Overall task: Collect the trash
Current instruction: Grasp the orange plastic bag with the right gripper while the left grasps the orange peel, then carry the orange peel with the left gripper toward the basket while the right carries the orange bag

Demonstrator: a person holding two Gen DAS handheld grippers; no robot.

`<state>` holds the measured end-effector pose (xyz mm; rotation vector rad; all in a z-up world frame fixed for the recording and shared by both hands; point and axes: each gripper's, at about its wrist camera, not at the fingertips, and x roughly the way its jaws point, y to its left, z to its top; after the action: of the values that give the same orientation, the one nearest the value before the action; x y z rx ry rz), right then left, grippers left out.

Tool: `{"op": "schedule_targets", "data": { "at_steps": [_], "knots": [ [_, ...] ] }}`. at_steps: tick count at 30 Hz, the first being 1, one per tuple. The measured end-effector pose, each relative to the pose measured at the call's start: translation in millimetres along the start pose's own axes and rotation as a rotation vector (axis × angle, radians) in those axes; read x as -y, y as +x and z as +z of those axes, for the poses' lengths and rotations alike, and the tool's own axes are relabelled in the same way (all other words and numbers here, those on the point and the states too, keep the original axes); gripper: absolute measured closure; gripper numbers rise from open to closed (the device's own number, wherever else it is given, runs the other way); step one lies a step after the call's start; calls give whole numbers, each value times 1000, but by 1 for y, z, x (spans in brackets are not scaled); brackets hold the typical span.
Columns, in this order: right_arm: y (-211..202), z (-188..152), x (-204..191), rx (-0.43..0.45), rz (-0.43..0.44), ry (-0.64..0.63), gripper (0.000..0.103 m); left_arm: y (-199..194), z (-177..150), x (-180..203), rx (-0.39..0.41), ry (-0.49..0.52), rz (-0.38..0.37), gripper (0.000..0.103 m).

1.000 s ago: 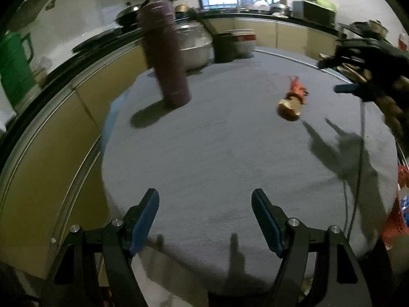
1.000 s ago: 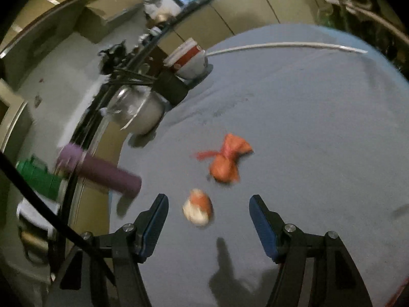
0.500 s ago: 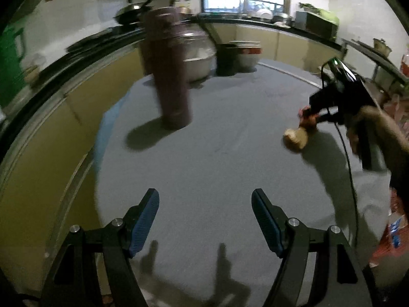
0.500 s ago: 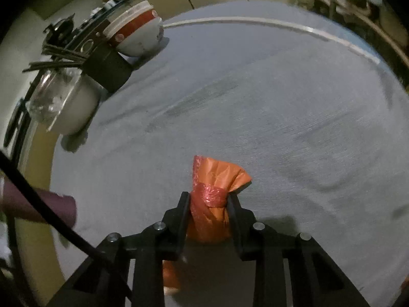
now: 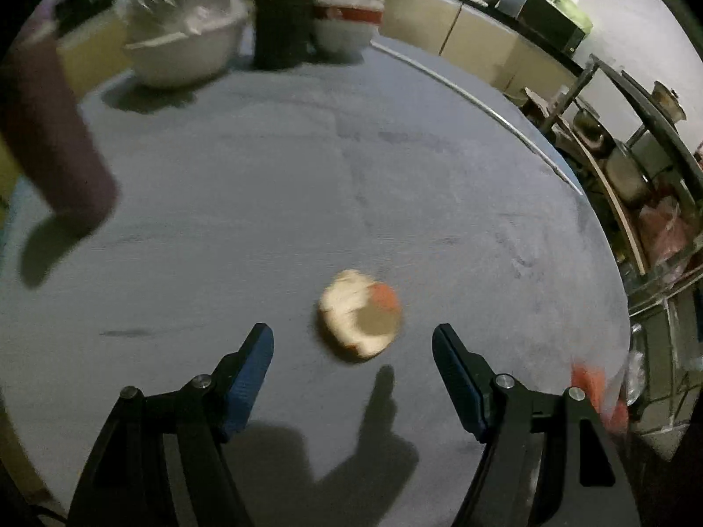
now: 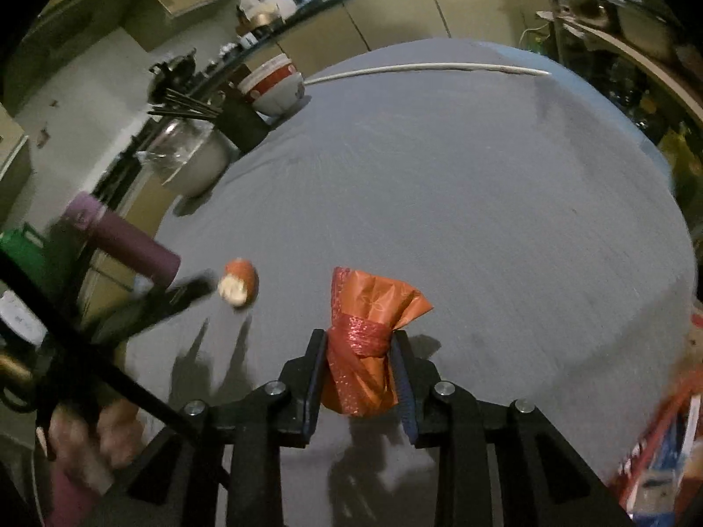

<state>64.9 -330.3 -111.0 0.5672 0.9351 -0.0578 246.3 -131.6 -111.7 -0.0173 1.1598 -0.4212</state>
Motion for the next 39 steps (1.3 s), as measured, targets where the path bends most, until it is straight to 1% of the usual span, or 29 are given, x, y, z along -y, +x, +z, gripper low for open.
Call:
{"op": "schedule_targets", "data": {
  "at_steps": [1,2,3,4,5,6,7,9,10,12,17,20,23,26,30,35,39],
  "knots": [
    [-9,-10,3,14,-4,-15,72,7,3,5,-3,-5,9,28],
    [-9,-13,4,22,-5,-22,72,11,3,9,3,-3,10,28],
    [-15,-21,7,32,1,-29,72,16,4,9,1,-4,2,28],
    [-21,-28,9,39,10,-34,72,22,4,7,-13,-25,-9,33],
    [-25,-34,11,49,17,-36,72,26,4,4,-27,-47,-12,56],
    [-27,-37,11,58,18,-39,72,31,4,1,-40,-63,-23,66],
    [-32,-41,13,72,19,-45,72,27,4,1,-10,-57,-21,70],
    [-38,-46,14,96,18,-54,72,23,3,2,-20,-48,-21,75],
    [-43,-47,15,109,25,-53,72,20,1,3,-27,-42,-28,76],
    [-54,-50,20,136,48,-43,72,7,-5,10,-13,-15,-38,76],
    [-100,-64,47,244,72,4,72,-44,-34,50,43,117,-48,77],
    [-132,-76,70,301,77,60,72,-75,-63,82,92,223,-44,77],
    [-163,-91,84,350,26,66,72,-97,-88,120,137,310,-43,77],
    [-192,-103,95,397,-3,84,72,-115,-116,147,157,377,-52,77],
    [-227,-119,105,448,-48,97,72,-140,-146,189,206,477,-37,76],
    [-256,-137,109,494,-60,109,72,-163,-173,223,270,584,-15,76],
    [-271,-144,111,528,-70,112,72,-173,-185,239,304,632,13,76]
  ]
}}
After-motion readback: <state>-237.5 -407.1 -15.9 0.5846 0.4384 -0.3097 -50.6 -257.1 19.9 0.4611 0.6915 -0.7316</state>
